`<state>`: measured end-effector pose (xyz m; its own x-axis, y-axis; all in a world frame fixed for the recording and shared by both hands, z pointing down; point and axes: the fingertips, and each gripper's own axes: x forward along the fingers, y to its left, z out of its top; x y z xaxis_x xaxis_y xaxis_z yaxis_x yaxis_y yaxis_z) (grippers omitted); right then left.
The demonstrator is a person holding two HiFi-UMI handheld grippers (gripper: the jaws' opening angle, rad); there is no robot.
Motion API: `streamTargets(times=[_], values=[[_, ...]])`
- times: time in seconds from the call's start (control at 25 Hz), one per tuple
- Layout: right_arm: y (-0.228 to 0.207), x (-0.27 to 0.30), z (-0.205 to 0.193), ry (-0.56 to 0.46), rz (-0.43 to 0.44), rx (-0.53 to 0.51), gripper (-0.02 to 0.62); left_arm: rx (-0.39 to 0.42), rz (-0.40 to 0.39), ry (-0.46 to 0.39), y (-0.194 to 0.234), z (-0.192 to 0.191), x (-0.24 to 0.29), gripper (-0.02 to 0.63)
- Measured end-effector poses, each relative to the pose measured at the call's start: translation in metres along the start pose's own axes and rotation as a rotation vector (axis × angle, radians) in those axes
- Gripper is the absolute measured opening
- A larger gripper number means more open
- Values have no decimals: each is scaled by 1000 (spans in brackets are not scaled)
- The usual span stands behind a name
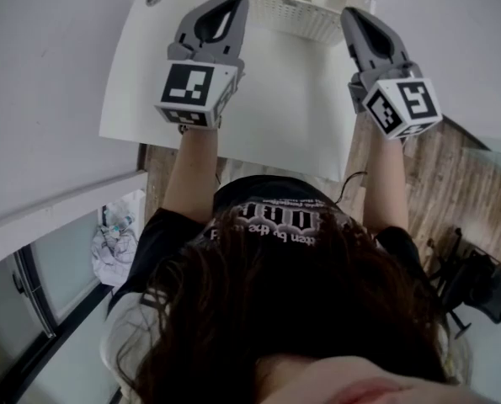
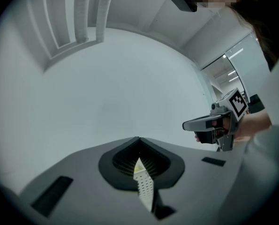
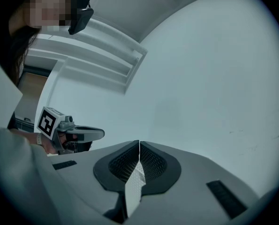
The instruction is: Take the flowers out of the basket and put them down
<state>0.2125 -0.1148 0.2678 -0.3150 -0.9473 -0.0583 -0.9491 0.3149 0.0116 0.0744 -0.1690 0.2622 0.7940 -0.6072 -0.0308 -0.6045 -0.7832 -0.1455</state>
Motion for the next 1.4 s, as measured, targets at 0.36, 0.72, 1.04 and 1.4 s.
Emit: streamTargets(times=[0.36, 0.72, 1.04, 1.4], values=[[-17, 52, 6, 9, -62, -34, 26, 39, -86, 6, 36, -1, 42, -3], [-49, 106, 13, 62, -86, -105, 28, 22, -158, -8, 67, -5, 75, -3], [-74, 142, 2, 161, -43, -144, 69, 42, -187, -8, 81, -10, 92, -3], [-98, 186, -55, 335, 0, -124, 270, 23, -206, -4, 91, -21, 111, -3]])
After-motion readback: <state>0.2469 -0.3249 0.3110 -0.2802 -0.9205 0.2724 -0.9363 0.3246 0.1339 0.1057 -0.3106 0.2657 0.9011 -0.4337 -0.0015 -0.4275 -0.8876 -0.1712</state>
